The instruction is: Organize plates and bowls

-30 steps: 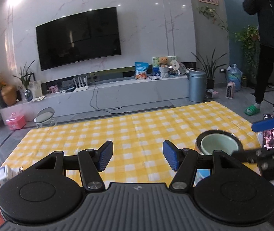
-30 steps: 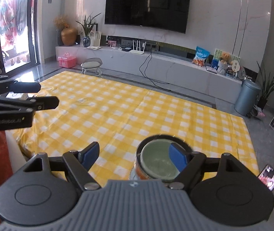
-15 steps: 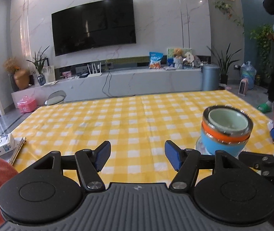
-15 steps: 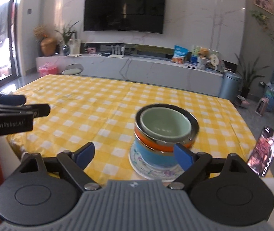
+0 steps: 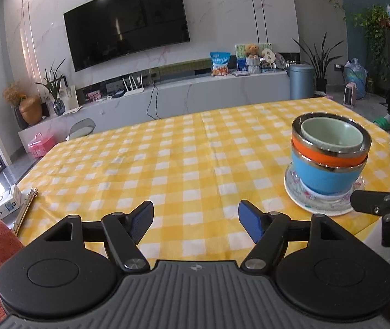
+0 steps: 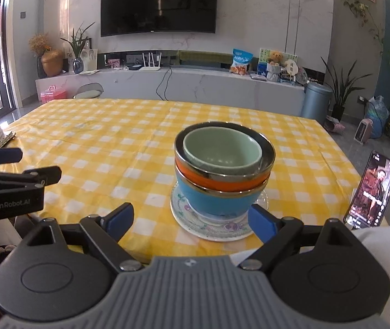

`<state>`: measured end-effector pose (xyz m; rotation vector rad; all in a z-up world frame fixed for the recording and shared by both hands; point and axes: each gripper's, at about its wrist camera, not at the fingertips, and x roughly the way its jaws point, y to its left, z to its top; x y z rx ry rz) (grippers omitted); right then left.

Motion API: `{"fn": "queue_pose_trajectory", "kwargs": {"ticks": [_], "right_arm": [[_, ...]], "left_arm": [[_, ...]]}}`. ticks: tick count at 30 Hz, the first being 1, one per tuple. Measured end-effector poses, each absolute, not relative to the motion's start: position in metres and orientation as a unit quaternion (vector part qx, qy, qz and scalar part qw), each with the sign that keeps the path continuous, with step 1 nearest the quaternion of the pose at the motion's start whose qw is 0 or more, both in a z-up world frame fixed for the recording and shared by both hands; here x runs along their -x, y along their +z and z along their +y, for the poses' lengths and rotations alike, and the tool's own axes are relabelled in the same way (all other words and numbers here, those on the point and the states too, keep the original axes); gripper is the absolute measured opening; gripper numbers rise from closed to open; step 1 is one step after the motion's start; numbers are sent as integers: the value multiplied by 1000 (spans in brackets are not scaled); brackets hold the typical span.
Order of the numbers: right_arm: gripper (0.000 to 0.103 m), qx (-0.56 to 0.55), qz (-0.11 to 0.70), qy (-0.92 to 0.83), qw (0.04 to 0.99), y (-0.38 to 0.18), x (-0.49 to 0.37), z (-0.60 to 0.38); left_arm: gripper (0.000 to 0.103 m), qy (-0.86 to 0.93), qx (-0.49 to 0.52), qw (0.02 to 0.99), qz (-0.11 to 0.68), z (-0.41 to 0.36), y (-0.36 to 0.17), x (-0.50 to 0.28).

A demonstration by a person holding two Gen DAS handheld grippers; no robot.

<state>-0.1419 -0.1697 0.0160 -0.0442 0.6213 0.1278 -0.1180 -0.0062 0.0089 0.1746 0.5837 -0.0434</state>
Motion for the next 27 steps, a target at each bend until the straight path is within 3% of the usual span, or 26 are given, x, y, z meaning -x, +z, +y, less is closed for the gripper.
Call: {"fn": "queue_pose_trajectory", "kwargs": {"ticks": [27], "right_arm": [[89, 25, 313, 60, 947, 15, 142, -169]], "left_arm": [[84, -17, -90, 954, 286, -7, 10, 118]]}}
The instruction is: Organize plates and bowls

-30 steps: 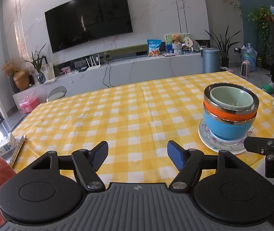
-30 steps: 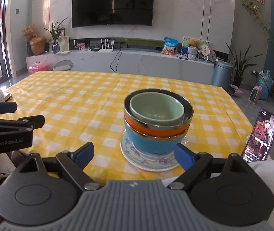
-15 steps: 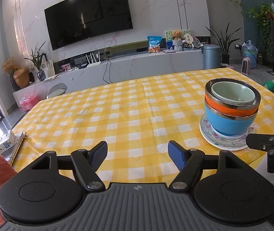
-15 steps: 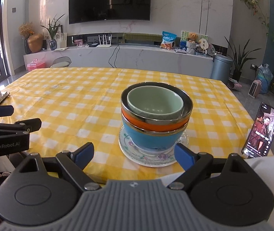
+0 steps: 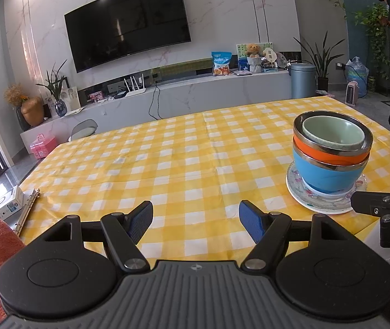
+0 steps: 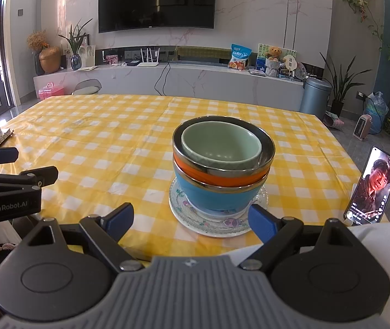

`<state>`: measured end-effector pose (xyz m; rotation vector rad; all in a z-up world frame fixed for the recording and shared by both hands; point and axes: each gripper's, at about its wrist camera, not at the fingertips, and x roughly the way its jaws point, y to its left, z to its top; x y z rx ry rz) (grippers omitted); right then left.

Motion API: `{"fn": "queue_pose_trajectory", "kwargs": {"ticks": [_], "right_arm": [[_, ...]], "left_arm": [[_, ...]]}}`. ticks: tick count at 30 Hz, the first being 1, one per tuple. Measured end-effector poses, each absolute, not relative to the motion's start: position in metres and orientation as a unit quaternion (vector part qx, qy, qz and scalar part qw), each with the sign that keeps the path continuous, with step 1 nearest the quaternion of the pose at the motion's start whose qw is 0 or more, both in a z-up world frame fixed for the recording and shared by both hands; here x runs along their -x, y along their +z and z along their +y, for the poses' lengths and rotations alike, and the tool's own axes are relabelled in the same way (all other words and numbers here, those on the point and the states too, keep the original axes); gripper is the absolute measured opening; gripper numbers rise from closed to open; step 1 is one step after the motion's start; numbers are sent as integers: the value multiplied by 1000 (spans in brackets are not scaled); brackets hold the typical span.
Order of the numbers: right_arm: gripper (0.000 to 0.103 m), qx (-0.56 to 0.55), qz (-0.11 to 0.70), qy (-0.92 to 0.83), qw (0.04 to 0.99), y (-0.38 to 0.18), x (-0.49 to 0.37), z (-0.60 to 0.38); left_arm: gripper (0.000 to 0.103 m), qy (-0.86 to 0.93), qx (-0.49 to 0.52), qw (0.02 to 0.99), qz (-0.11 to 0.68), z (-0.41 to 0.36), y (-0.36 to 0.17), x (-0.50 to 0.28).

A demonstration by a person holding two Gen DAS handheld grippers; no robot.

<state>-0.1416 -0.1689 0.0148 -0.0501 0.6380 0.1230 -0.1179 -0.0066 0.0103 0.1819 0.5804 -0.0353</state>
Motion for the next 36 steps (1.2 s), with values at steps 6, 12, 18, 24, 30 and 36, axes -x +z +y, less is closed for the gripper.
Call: {"fn": "queue_pose_trajectory", "kwargs": {"ticks": [6, 12, 18, 24, 30, 36], "right_arm": [[89, 25, 313, 61, 947, 15, 142, -169], [89, 26, 314, 61, 947, 15, 142, -169], [89, 28, 315, 62, 947, 14, 141, -170], [89, 28, 314, 66, 947, 14, 141, -171], [89, 27, 312, 74, 947, 14, 139, -173], [89, 27, 312, 75, 947, 14, 139, -174]], "left_arm": [[84, -17, -90, 954, 286, -6, 11, 118], [84, -15, -89, 954, 287, -5, 10, 118], [84, -15, -88, 954, 287, -5, 11, 118], [84, -13, -86, 954, 288, -3, 10, 118], [84, -11, -86, 954, 288, -2, 10, 119], [84, -10, -86, 954, 288, -2, 10, 118]]}}
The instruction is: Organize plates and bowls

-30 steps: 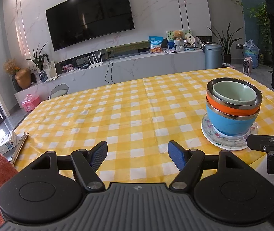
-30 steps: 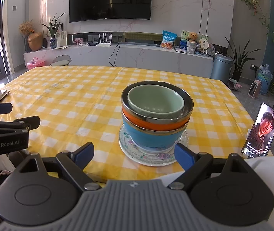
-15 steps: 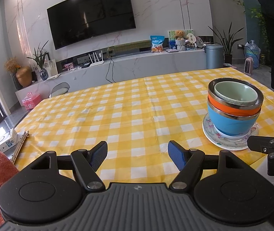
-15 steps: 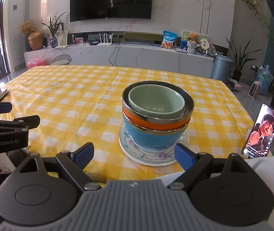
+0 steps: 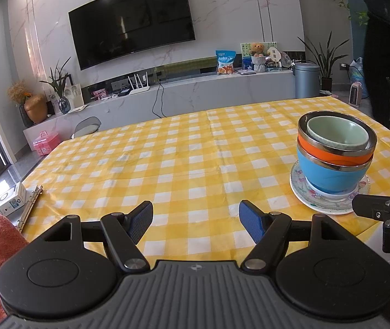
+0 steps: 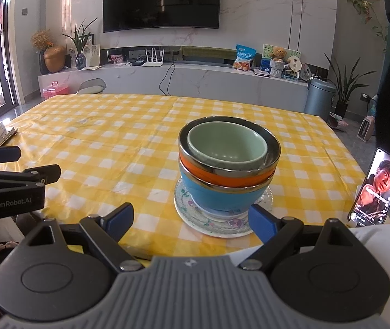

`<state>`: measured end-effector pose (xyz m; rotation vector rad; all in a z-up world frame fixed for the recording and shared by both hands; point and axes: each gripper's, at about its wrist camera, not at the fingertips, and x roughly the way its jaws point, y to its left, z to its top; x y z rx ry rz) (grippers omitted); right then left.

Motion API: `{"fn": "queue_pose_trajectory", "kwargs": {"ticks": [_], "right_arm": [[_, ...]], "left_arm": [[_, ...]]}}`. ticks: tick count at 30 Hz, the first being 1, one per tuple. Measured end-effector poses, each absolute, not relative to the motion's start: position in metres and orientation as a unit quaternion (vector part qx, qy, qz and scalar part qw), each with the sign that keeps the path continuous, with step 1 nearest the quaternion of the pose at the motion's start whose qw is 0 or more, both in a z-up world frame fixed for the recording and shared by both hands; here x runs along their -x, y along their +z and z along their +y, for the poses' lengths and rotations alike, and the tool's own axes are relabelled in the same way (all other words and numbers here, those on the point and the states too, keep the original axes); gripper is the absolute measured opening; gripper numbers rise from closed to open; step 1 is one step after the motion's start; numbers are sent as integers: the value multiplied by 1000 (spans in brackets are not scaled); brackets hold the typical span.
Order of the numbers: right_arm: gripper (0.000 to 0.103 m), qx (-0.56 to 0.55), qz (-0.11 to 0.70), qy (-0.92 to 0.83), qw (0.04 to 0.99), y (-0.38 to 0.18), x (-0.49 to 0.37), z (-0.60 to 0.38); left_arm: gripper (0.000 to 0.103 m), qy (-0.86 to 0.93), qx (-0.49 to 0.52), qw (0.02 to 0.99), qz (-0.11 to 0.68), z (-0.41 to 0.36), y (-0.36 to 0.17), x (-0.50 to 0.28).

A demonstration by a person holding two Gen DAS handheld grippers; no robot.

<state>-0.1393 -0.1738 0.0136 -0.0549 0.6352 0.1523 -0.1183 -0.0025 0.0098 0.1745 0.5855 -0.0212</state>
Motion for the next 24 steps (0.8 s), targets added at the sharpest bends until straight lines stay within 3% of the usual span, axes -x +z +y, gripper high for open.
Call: {"fn": "queue_pose_trajectory", "kwargs": {"ticks": [24], "right_arm": [[89, 27, 311, 77, 947, 14, 139, -174]], "left_arm": [[84, -7, -80, 955, 287, 2, 11, 120]]}}
